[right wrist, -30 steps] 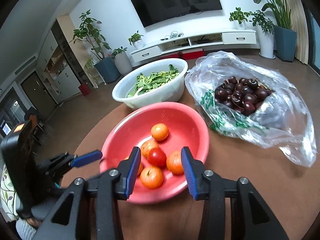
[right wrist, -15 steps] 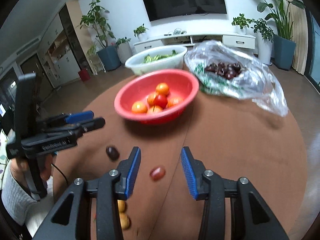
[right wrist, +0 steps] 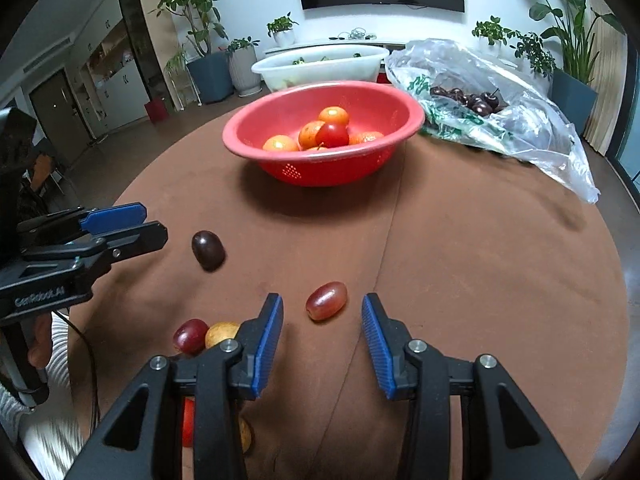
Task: Organize fruits
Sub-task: 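Move both grippers back toward the remaining fruit on the table, then grasp a dark plum with the left gripper while the right gripper grasps a red grape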
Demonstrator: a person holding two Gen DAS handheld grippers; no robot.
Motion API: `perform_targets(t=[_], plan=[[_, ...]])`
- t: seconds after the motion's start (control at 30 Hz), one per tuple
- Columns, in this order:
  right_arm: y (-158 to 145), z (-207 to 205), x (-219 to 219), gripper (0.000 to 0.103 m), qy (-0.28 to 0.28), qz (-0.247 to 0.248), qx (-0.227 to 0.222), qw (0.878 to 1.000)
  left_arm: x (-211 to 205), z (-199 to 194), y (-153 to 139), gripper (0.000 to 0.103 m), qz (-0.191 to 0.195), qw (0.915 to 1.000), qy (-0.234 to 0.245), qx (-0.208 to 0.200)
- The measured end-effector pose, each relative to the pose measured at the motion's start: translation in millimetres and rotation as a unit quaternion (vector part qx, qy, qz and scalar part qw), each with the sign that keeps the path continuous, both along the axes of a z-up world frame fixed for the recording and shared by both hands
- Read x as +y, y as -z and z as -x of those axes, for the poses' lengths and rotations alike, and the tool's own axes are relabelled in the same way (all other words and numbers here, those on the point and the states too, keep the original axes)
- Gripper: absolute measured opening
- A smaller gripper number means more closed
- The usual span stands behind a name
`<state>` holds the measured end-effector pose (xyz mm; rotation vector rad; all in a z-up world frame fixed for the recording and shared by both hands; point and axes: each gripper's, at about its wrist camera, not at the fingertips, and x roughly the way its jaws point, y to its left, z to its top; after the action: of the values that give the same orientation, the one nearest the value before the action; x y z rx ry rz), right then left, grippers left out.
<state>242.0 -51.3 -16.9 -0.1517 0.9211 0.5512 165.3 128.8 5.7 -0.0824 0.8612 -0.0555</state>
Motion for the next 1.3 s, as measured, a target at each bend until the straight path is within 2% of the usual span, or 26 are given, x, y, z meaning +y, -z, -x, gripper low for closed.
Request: perform_targets(t=[0.1,0.17,0.3,0.37,0.57,0.8,1.03,1.27,1.3], plan=[[3,-1,3,0.039,0.000,0.005,0.000,1.000,-1,-1,1,0.051,-0.003,1.0000,0.002,0.001],[4,-2,7,0.030,-0.004,0.011,0.000,1.000,-1,-3,3,0.051,-0.003,1.0000,0.003,0.004],[6,-1,11,0.028,-0.004,0.027,-0.012,1.000,-1,-6,4,0.051,-0.004,1.0000,0.003,0.006],[6,-2,11,0.023,-0.003,0.034,-0.016,0.999,-1,-7,5,0.051,-0.003,1.0000,0.004,0.007],[6,-2,7,0.022,-0.004,0.026,-0.014,1.000,-2,-10,8,0.051,-0.005,0.9999,0.008,0.012],[2,-3,-4,0.022,0.007,-0.016,0.002,1.000,-8,-21,15,0.051,-0.009,0.9995,0.019,0.022],[-1,-2,-8,0.022,0.012,-0.034,0.007,0.999,-19,-36,24,0.051,-0.023,0.9988,0.031,0.031],[-3,-3,-11,0.022,0.014,-0.042,0.008,0.999,-22,-46,33,0.051,-0.013,0.9986,0.031,0.040],[-3,-3,-11,0.022,0.015,-0.043,0.008,0.999,-21,-47,34,0.048,-0.010,0.9987,0.031,0.040]])
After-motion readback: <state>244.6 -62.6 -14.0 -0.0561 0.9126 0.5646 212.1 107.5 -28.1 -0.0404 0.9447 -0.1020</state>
